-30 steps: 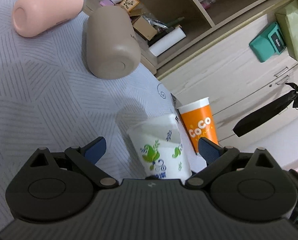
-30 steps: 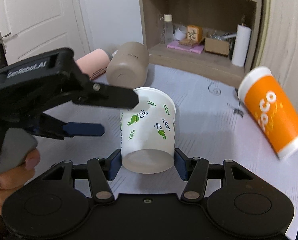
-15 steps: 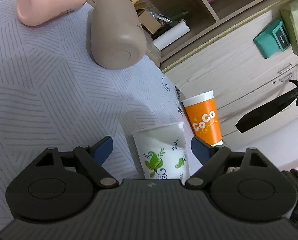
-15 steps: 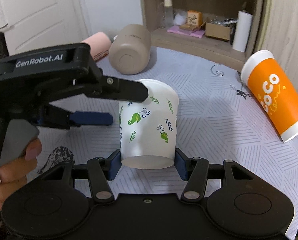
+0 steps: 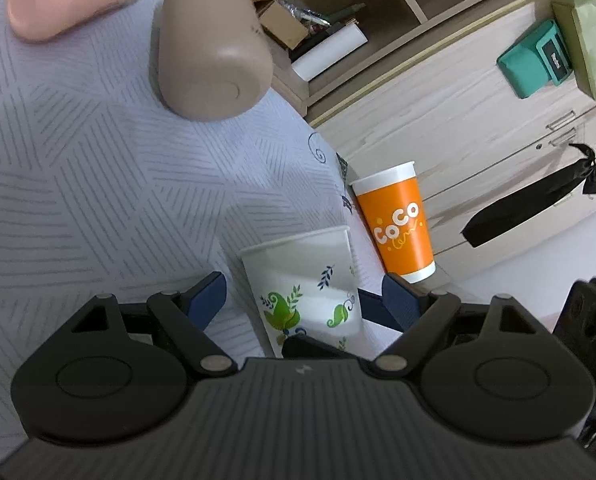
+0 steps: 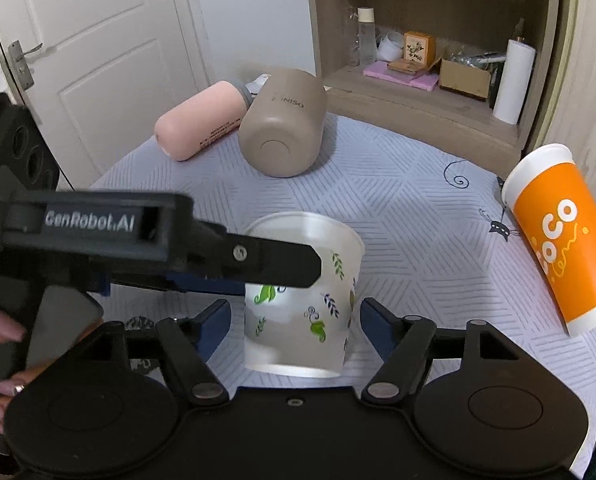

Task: Flip cup upright
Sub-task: 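Lift the white cup with the right gripper and rotate it upright, then lower the upright white cup onto the table and open the right gripper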

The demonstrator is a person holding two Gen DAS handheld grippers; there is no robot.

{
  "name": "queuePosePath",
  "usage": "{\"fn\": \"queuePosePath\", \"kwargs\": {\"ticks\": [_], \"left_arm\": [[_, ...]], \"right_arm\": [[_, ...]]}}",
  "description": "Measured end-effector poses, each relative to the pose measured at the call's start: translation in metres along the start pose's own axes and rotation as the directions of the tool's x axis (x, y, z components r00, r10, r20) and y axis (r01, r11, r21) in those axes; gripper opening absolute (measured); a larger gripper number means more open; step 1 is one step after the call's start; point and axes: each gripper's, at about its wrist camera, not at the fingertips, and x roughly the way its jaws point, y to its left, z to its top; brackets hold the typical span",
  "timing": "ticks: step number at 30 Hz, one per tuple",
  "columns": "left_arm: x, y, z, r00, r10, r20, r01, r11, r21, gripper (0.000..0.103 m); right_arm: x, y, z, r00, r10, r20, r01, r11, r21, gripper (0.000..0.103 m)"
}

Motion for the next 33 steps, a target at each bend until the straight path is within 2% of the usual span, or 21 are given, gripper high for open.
{"fn": "queuePosePath", "kwargs": {"ticks": [2, 6, 7, 11, 14, 19, 24, 29, 33], "left_arm": [[0.000, -0.003, 0.000, 1.000, 0.002, 0.001, -0.002, 1.000, 0.019, 0.070], [-0.001, -0.008, -0.003, 1.000, 0.002, -0.003, -0.002, 0.998, 0.057, 0.063], [-0.002, -0.009, -0.004, 1.000, 0.005, -0.003, -0.004, 0.998, 0.065, 0.059], [-0.005, -0.015, -0.008, 1.000, -0.002, 0.002, 0.002, 0.996, 0.095, 0.057], [-0.008, -0.026, -0.014, 1.000, 0.003, 0.010, -0.004, 0.985, 0.174, 0.057], [-0.016, -0.050, -0.034, 0.997, 0.033, 0.064, -0.053, 0.938, 0.342, 0.057], [-0.023, -0.063, -0.050, 0.993, 0.047, 0.108, -0.092, 0.884, 0.458, 0.057], [-0.024, -0.072, -0.058, 0.985, 0.064, 0.163, -0.142, 0.836, 0.530, 0.057], [-0.024, -0.074, -0.055, 0.979, 0.076, 0.189, -0.168, 0.824, 0.541, 0.057]], "right_arm": [[0.001, -0.003, 0.000, 1.000, 0.008, 0.000, -0.008, 1.000, 0.010, 0.066], [-0.001, -0.004, -0.005, 1.000, 0.010, 0.014, -0.010, 1.000, 0.007, 0.066], [-0.002, -0.004, -0.006, 1.000, 0.008, 0.019, -0.008, 1.000, 0.004, 0.066], [-0.010, -0.002, -0.014, 0.999, -0.003, 0.049, 0.004, 1.000, -0.025, 0.066], [-0.016, 0.000, -0.023, 0.997, -0.015, 0.075, 0.018, 0.998, -0.052, 0.066], [-0.026, 0.002, -0.036, 0.991, -0.031, 0.134, 0.043, 0.995, -0.091, 0.066], [-0.033, 0.009, -0.053, 0.977, -0.065, 0.204, 0.094, 0.986, -0.135, 0.065], [-0.032, 0.008, -0.060, 0.963, -0.071, 0.259, 0.105, 0.988, -0.117, 0.065], [-0.023, 0.010, -0.057, 0.951, -0.079, 0.299, 0.112, 0.989, -0.096, 0.065]]}}
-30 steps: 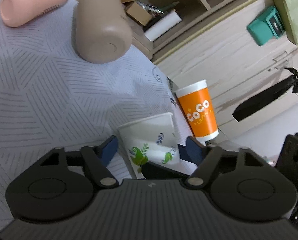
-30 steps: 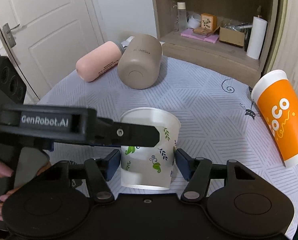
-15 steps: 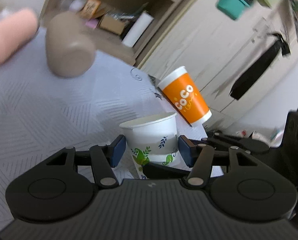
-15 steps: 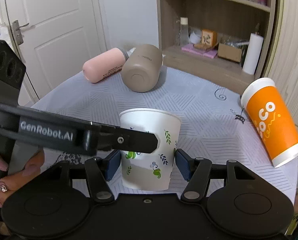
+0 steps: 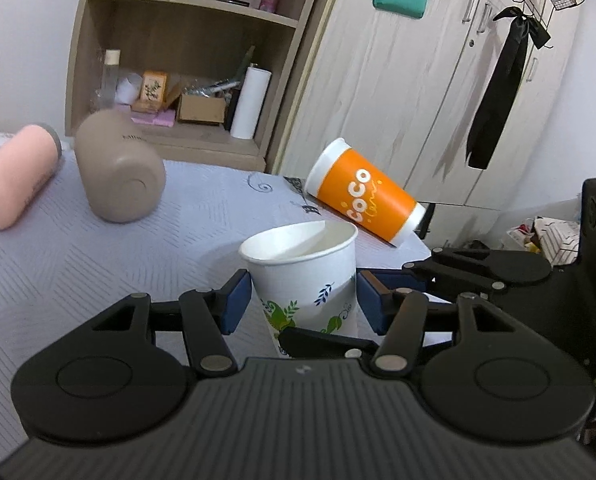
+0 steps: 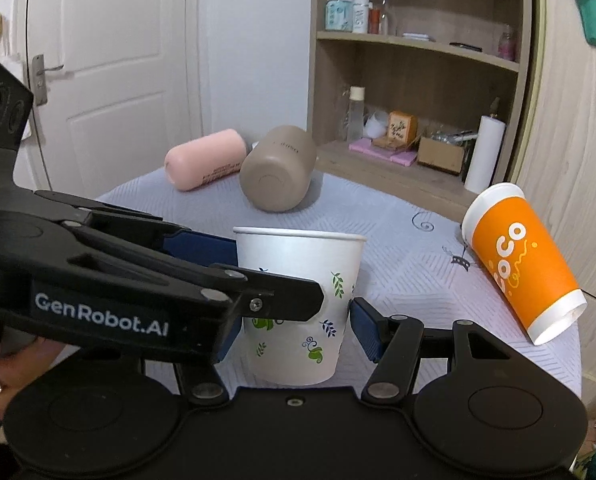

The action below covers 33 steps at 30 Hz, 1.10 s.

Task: Flip cup upright
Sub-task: 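Lower the upright white cup onto the table and open the right gripper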

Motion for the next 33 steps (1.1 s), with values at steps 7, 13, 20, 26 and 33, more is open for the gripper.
{"fn": "queuePosePath", "kwargs": {"ticks": [7, 13, 20, 26, 33], "left_arm": [[0.011, 0.013, 0.014, 1.000, 0.011, 0.030, -0.011, 1.000, 0.022, 0.057], [0.025, 0.011, 0.025, 0.997, 0.052, 0.053, -0.057, 0.994, 0.092, 0.057], [0.044, 0.011, 0.029, 0.999, 0.043, 0.031, -0.047, 0.991, 0.129, 0.057], [0.047, 0.008, 0.031, 0.999, 0.033, 0.025, -0.036, 0.990, 0.136, 0.060], [0.042, 0.016, 0.028, 0.999, 0.040, 0.016, -0.041, 0.996, 0.085, 0.076]], "right_arm": [[0.024, 0.006, 0.005, 0.996, -0.060, 0.064, 0.063, 0.997, -0.047, 0.065], [0.045, 0.000, 0.015, 0.991, -0.102, 0.086, 0.109, 0.991, -0.081, 0.065], [0.057, -0.018, 0.012, 0.993, -0.093, 0.067, 0.095, 0.995, -0.029, 0.065], [0.060, -0.024, 0.012, 0.995, -0.076, 0.063, 0.076, 0.997, 0.004, 0.067], [0.054, -0.028, 0.010, 0.992, -0.098, 0.077, 0.095, 0.995, 0.042, 0.077]]}}
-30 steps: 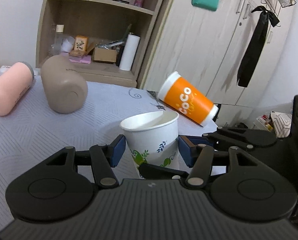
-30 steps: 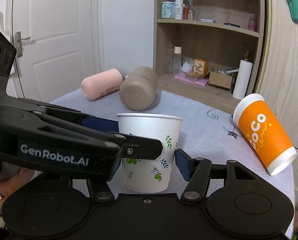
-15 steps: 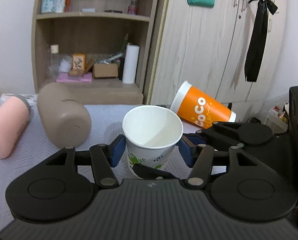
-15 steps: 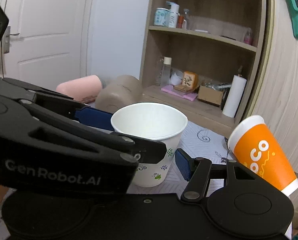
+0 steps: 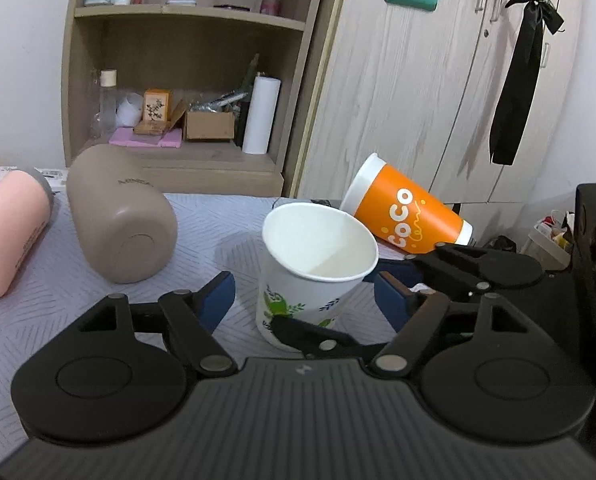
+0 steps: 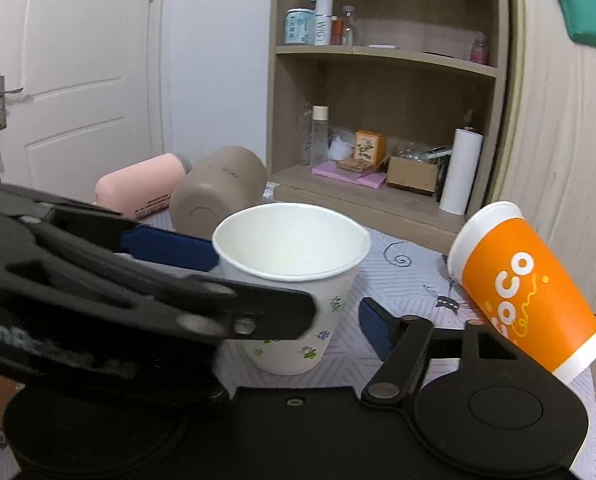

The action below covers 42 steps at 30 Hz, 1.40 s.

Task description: Flip cup upright

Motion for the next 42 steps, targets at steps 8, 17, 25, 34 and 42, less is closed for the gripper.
{"fn": "queuePosePath", "kwargs": {"ticks": [8, 17, 25, 34, 42], "left_arm": [[-0.029, 0.000, -0.011, 1.000, 0.012, 0.012, -0.012, 1.000, -0.027, 0.077], [-0.086, -0.005, -0.026, 0.990, 0.104, 0.091, -0.102, 0.994, -0.024, 0.078], [-0.137, -0.011, -0.039, 0.963, 0.192, 0.192, -0.196, 0.981, 0.005, 0.086], [-0.156, -0.011, -0.046, 0.949, 0.229, 0.215, -0.240, 0.970, 0.028, 0.090], [-0.168, -0.013, -0.048, 0.939, 0.251, 0.236, -0.270, 0.962, 0.052, 0.099]], "right_arm": [[-0.027, 0.008, -0.010, 1.000, 0.001, -0.007, -0.001, 1.000, 0.020, 0.077], [-0.091, 0.032, -0.031, 0.982, -0.116, 0.147, 0.109, 0.992, 0.060, 0.077], [-0.142, 0.055, -0.034, 0.934, -0.245, 0.261, 0.234, 0.970, 0.071, 0.078], [-0.161, 0.072, -0.035, 0.886, -0.376, 0.271, 0.365, 0.926, 0.093, 0.083], [-0.162, 0.062, -0.033, 0.887, -0.393, 0.242, 0.366, 0.918, 0.152, 0.086]]}}
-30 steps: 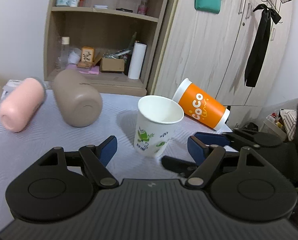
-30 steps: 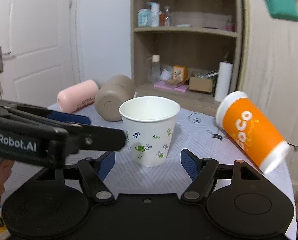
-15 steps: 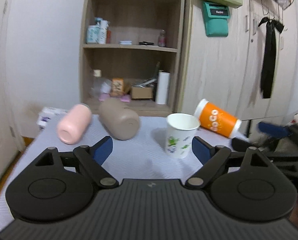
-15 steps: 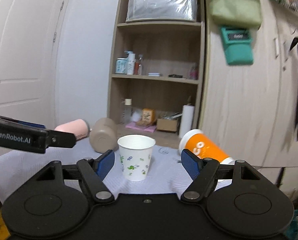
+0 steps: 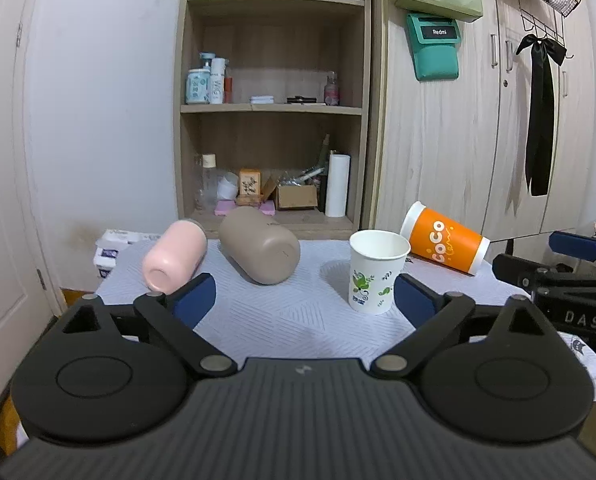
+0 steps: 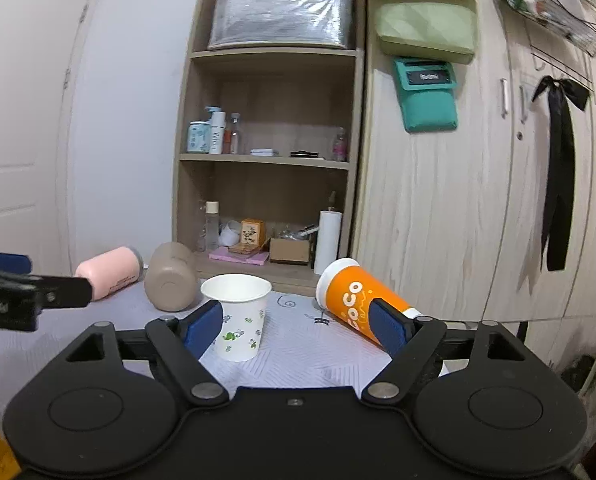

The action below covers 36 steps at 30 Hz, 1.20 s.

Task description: Flip cup upright

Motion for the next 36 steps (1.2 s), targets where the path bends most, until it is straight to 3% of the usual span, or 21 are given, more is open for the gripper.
{"fn": "queuePosePath", "kwargs": {"ticks": [8, 36], "left_arm": [[-0.004, 0.002, 0.000, 1.000, 0.020, 0.010, -0.020, 1.000, -0.012, 0.103], [0.011, 0.008, -0.009, 0.984, 0.145, -0.102, -0.144, 0.989, 0.018, 0.103]], "right_arm": [[-0.007, -0.002, 0.001, 1.000, -0.017, 0.004, 0.017, 1.000, 0.022, 0.103], [-0.005, 0.008, -0.002, 0.998, -0.058, -0.008, 0.058, 0.998, 0.012, 0.103]]}}
